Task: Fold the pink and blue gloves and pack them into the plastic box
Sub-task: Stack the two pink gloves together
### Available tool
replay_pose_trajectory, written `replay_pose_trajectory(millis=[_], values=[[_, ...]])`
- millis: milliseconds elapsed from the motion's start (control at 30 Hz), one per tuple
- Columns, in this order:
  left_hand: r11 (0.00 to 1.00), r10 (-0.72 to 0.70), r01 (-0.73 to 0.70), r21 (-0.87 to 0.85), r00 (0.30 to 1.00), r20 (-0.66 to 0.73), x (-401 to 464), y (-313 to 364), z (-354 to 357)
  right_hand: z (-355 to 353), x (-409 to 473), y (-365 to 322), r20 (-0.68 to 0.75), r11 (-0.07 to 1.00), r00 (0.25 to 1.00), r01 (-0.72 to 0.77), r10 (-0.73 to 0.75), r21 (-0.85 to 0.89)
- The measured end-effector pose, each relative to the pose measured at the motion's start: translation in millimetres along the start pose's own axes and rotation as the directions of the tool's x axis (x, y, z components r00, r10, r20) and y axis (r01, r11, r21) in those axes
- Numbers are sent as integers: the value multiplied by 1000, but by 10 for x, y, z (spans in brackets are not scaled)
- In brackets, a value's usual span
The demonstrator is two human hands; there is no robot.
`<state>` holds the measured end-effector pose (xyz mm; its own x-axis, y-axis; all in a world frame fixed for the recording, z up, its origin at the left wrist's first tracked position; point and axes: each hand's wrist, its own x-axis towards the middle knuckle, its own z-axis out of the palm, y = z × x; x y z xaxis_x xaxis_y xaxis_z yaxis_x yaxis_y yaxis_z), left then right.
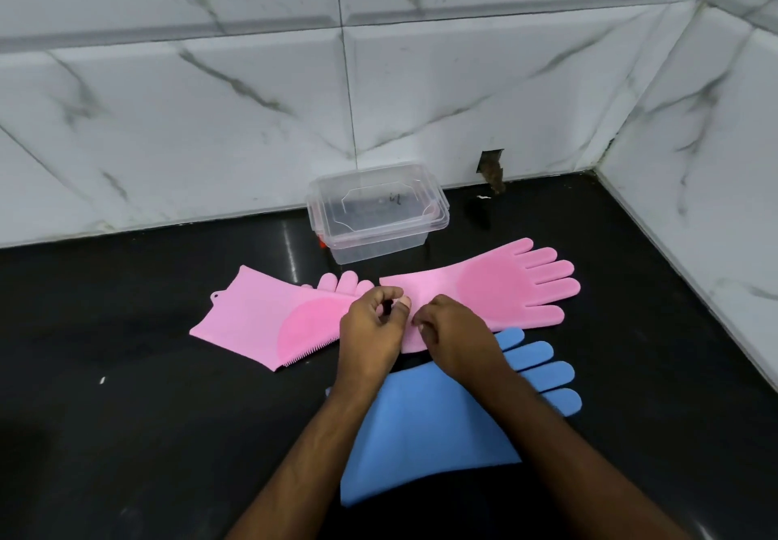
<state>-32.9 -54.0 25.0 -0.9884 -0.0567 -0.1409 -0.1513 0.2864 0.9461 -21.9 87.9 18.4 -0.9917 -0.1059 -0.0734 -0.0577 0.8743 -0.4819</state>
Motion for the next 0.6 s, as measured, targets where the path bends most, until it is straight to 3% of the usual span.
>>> replay_pose_trajectory(millis=[133, 233, 300, 367, 433, 533, 600], values=[[996, 75, -70, 60, 993, -88, 39, -17, -228, 50, 143, -189, -23, 984, 1000, -4, 0, -178], [973, 151, -127, 193, 982, -115, 84, -89, -401, 149, 283, -380, -118, 990, 991, 43, -59, -137], [951, 169, -135, 280, 980, -102, 137, -136, -511, 243, 376, -489, -73, 987, 995, 49, -61, -153], [925, 190, -168, 340, 981, -30, 204, -174, -615, 331, 453, -530, -24, 973, 999, 38, -45, -227], [857, 218, -252, 449, 968, 127, 276, -218, -687, 367, 505, -520, -48, 968, 997, 53, -66, -244], [680, 152, -362, 637, 920, 361, 418, -245, -767, 353, 521, -485, -81, 985, 993, 68, -81, -156], [607, 95, -382, 697, 906, 413, 536, -223, -840, 323, 499, -478, -93, 992, 989, 107, -114, -74]])
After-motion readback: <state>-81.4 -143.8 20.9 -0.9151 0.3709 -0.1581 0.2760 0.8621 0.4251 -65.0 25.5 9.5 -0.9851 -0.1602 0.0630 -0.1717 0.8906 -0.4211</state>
